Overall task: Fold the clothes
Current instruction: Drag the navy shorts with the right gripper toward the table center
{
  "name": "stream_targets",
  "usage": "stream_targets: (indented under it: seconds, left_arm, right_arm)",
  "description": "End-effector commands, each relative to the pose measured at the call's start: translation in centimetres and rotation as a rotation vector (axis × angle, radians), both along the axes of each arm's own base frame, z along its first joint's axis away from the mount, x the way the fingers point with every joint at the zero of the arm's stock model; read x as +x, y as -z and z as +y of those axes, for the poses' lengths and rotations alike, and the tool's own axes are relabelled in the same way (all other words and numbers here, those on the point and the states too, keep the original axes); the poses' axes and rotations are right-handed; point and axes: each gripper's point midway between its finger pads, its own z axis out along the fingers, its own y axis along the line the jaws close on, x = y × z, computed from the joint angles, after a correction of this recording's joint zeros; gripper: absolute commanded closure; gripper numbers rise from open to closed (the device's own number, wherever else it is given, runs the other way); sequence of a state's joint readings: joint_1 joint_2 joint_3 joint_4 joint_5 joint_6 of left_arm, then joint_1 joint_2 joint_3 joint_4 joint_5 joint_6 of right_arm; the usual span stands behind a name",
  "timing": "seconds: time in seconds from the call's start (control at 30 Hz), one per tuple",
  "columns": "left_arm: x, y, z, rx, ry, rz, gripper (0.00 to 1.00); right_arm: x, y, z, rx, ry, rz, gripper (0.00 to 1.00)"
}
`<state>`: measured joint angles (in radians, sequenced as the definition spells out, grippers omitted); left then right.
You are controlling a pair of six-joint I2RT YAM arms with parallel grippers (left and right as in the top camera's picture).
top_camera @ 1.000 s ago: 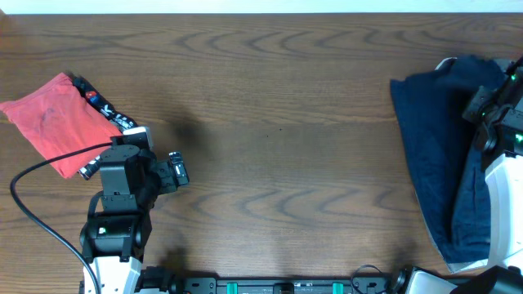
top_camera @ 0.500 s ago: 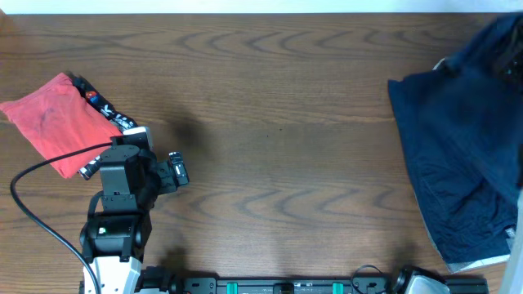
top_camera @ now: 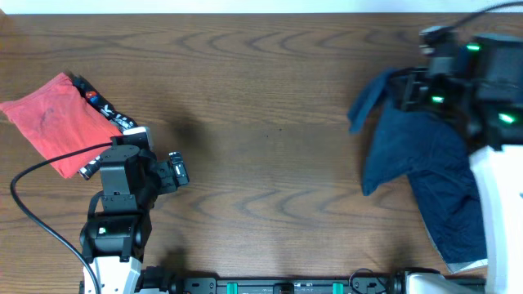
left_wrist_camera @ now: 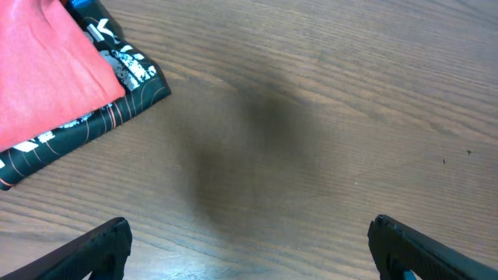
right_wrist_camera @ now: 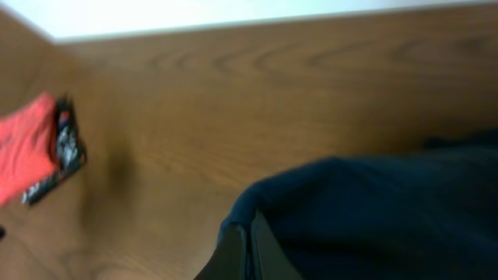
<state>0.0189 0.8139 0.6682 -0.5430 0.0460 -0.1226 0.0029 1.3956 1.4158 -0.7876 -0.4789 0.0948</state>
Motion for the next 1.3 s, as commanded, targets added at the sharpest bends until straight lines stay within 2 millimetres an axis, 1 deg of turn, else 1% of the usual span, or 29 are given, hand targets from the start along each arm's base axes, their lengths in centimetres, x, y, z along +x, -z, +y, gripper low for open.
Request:
stream_targets:
  seconds: [0.0,0.07,0.1,0.13,0.17,0.2,0.23,0.27,0.3,0.33,0.37,0.47,0.53,0.6,0.67,0.73,0.8,0.87,0.93,1.03,1.13,1.27]
  left_arm:
    - [0.3,-0.8,0.1,0.008,0.004,-0.018,0.02]
    - [0.3,-0.8,0.1,0.008,0.004,-0.018,0.02]
    - [0.3,-0.8,0.1,0.008,0.004,-0.018,0.02]
    - [0.3,-0.8,0.1,0.008,0.004,-0.018,0.02]
    - [0.3,-0.8,0.1,0.008,0.004,-0.018,0.02]
    - [0.3,-0.8,0.1,0.008,0.004,-0.018,0.02]
    - [0.3,-0.8,0.1,0.008,0.004,-0.018,0.02]
    - [0.3,-0.8,0.1,0.008,0.004,-0.018,0.02]
    - [0.3,-0.8,0.1,0.008,0.004,-0.018,0.02]
    - [0.3,-0.8,0.1,0.008,0.004,-0.018,0.02]
    - [0.3,-0.8,0.1,0.008,0.004,-0.018,0.02]
    - [0.3,-0.8,0.1,0.008,0.004,-0.018,0.02]
    - [0.4,-0.9,0.1,0.008,0.004,-0.022,0.02]
    - [0.4,-0.9,-0.1,-0.009,0.005,-0.023,0.02]
    - [0.5,-1.1,-1.1,-0.061,0.033,-0.034,0.02]
    - [0.7,-1.4,-2.4,-0.114,0.09,-0.047,0.02]
    - [0.9,-1.9,-4.2,-0.184,0.168,-0.065,0.02]
    - [1.2,-2.4,-6.0,-0.288,0.226,-0.074,0.02]
    - [1.5,-2.3,-7.0,-0.392,0.215,-0.051,0.02]
    - [1.8,-0.8,-7.5,-0.5,0.133,0.032,0.02]
    - [1.9,1.2,-8.6,-0.535,0.12,0.124,0.02]
    - [1.9,3.9,-11.9,-0.531,0.201,0.235,0.02]
  right_arm:
    - [1.0,1.2,5.0,0.012,-0.151,-0.017,0.98]
    - [2.2,1.1,8.4,0.054,-0.25,-0.074,0.98]
    - [2.8,0.7,10.5,0.083,-0.312,-0.124,0.98]
    - [3.7,0.0,12.8,0.107,-0.371,-0.203,0.96]
    - [4.6,-0.5,13.9,0.11,-0.39,-0.262,0.94]
    - [5.7,-0.9,14.8,0.103,-0.384,-0.322,0.88]
    - [6.8,-1.0,15.1,0.091,-0.343,-0.352,0.79]
    - [8.1,-0.8,14.8,0.069,-0.265,-0.365,0.69]
    - [9.2,-0.3,14.1,0.043,-0.19,-0.361,0.61]
    - [10.0,0.3,13.1,0.014,-0.108,-0.346,0.43]
    - [10.4,1.0,12.2,-0.013,-0.054,-0.323,0.28]
    - [10.1,4.0,9.3,-0.117,0.045,-0.206,0.19]
    - [9.0,6.6,6.4,-0.216,0.122,-0.089,0.11]
    - [7.3,9.1,2.7,-0.319,0.241,0.045,0.06]
    - [5.0,11.2,-1.4,-0.417,0.376,0.186,0.01]
    - [2.9,12.5,-4.0,-0.466,0.433,0.298,0.01]
    - [1.3,13.4,-6.0,-0.477,0.457,0.385,0.01]
    - [0.1,13.9,-7.8,-0.491,0.488,0.45,0.01]
    - [-1.0,14.2,-9.6,-0.495,0.525,0.504,0.01]
    - [-2.1,14.5,-11.7,-0.491,0.576,0.56,0.01]
    - [-2.9,14.7,-13.3,-0.465,0.611,0.605,0.01]
    - [-3.7,14.9,-14.6,-0.411,0.641,0.647,0.01]
